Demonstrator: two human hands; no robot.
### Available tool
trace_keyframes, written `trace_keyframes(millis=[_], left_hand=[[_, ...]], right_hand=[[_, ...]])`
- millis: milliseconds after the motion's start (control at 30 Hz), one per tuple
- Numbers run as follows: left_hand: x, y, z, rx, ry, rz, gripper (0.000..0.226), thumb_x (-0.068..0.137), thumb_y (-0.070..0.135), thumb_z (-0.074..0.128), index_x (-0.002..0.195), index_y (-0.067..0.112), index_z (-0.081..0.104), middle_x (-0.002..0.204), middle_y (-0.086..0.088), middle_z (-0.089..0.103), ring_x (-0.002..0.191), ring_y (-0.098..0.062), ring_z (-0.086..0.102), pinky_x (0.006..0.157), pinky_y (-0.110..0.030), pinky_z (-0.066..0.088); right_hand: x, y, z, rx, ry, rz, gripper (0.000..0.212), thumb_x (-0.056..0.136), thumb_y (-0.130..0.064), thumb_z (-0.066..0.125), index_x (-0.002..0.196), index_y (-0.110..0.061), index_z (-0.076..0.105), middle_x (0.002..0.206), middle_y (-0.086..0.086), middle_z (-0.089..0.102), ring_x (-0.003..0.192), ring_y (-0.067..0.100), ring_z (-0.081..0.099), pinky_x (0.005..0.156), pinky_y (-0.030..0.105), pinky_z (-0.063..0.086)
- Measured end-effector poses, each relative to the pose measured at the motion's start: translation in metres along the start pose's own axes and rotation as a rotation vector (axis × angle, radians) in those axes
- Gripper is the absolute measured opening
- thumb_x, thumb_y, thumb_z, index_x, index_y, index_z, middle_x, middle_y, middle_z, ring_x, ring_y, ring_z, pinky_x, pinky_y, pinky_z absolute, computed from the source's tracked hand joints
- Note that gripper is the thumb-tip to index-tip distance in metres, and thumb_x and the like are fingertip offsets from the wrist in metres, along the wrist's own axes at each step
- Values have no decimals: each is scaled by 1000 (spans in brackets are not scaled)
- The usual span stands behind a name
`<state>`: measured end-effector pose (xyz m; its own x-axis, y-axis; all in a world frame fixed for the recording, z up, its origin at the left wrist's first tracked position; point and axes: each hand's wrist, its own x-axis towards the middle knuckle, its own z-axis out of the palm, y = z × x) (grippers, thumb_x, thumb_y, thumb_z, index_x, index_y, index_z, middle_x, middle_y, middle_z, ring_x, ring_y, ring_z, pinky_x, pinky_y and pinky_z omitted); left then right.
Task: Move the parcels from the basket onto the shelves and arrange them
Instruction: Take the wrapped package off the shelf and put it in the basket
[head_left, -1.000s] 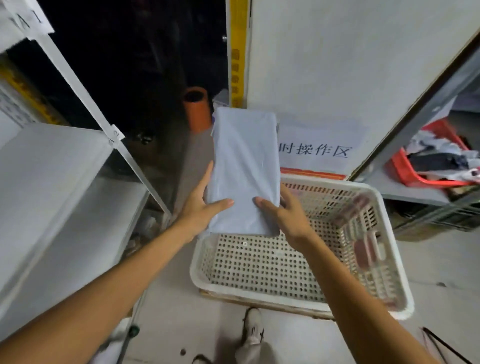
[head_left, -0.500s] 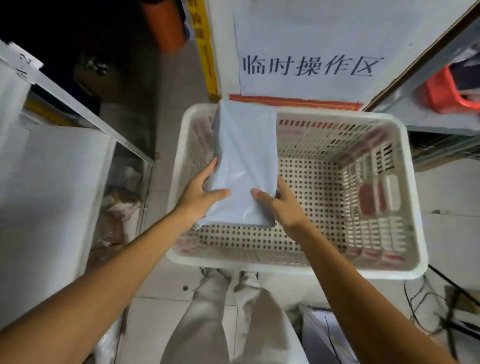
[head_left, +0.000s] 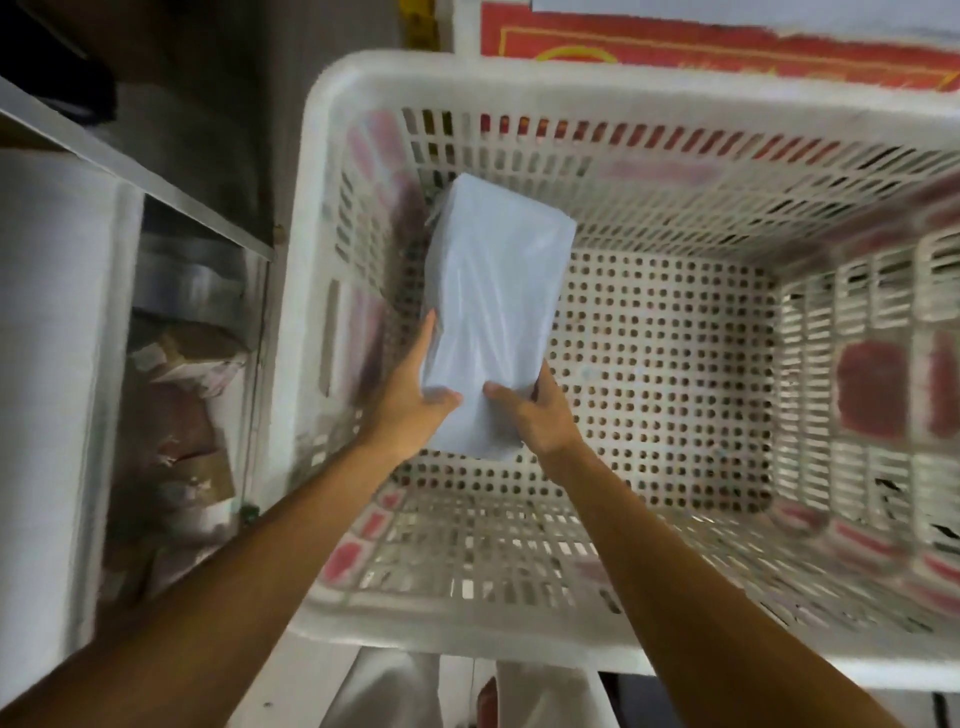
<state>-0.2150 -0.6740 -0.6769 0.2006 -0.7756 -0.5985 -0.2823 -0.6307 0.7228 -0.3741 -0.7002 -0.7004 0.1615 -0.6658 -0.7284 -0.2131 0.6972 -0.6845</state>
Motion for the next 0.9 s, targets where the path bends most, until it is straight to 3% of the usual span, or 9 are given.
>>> trace_keyframes(millis=[67, 167, 267, 367, 433, 567, 700, 767, 900], left_hand=[[7, -9, 1, 109, 0, 0, 94, 86, 2, 63, 151, 37, 6, 158, 12, 18, 134, -26, 41, 101, -38, 44], [12, -18, 6, 347, -16, 39, 105, 84, 9, 67, 150, 32, -12, 161, 3, -4, 145, -14, 6, 114, -29, 24], [13, -26, 11, 471, -92, -110, 110, 84, 14, 67, 146, 38, -20, 159, -7, -15, 146, -28, 5, 101, -31, 36], [10, -31, 12, 567, -130, -211, 101, 83, 14, 69, 151, 38, -2, 157, -9, -18, 145, -33, 14, 98, -33, 40], [10, -34, 11, 693, -97, -157, 101, 78, 20, 75, 151, 35, 7, 155, -7, -24, 145, -32, 13, 105, -38, 38], [6, -46, 24, 1091, -95, -29, 123, 67, 43, 83, 150, 29, -7, 153, -14, -28, 142, -41, 11, 110, -44, 31], [10, -56, 25, 1424, 22, 200, 108, 82, 44, 67, 150, 23, -15, 159, -12, -14, 144, -45, -1, 117, -52, 6], [18, -56, 20, 1477, -18, 284, 110, 79, 45, 69, 151, 27, -12, 160, -8, -13, 145, -41, -8, 119, -53, 3], [17, -49, 20, 1340, -109, 218, 112, 78, 28, 75, 151, 30, -10, 159, -3, -18, 145, -38, -11, 119, -46, 11]], right_hand=[[11, 11, 11, -16, 2, 15, 58, 91, -17, 68, 143, -19, 43, 135, 0, 59, 121, 21, 58, 102, 45, 48], [18, 22, 20, -77, 64, 45, 56, 90, -20, 69, 141, -17, 46, 133, 1, 59, 118, 21, 59, 100, 43, 49], [22, 21, 24, -223, 82, 67, 55, 93, -24, 63, 144, -21, 43, 130, -2, 58, 115, 21, 58, 91, 32, 48], [29, 12, 27, -316, 10, 46, 56, 94, -17, 57, 147, -22, 40, 135, 3, 58, 119, 24, 57, 101, 40, 48], [34, 6, 30, -359, -13, 30, 58, 93, -12, 55, 148, -22, 38, 133, 3, 59, 119, 23, 57, 101, 39, 47], [38, 7, 31, -333, 21, 28, 62, 89, -6, 55, 146, -26, 41, 121, 4, 64, 107, 27, 64, 89, 45, 55], [40, 18, 28, -357, 21, -34, 61, 92, -8, 56, 149, -23, 38, 124, 5, 64, 107, 23, 64, 90, 45, 55], [42, 22, 28, -350, 43, -41, 59, 93, -10, 58, 148, -25, 39, 119, 2, 66, 100, 16, 63, 87, 42, 56], [42, 22, 29, -370, 73, 6, 52, 94, -17, 58, 145, -22, 45, 123, 2, 65, 107, 20, 64, 85, 34, 55]])
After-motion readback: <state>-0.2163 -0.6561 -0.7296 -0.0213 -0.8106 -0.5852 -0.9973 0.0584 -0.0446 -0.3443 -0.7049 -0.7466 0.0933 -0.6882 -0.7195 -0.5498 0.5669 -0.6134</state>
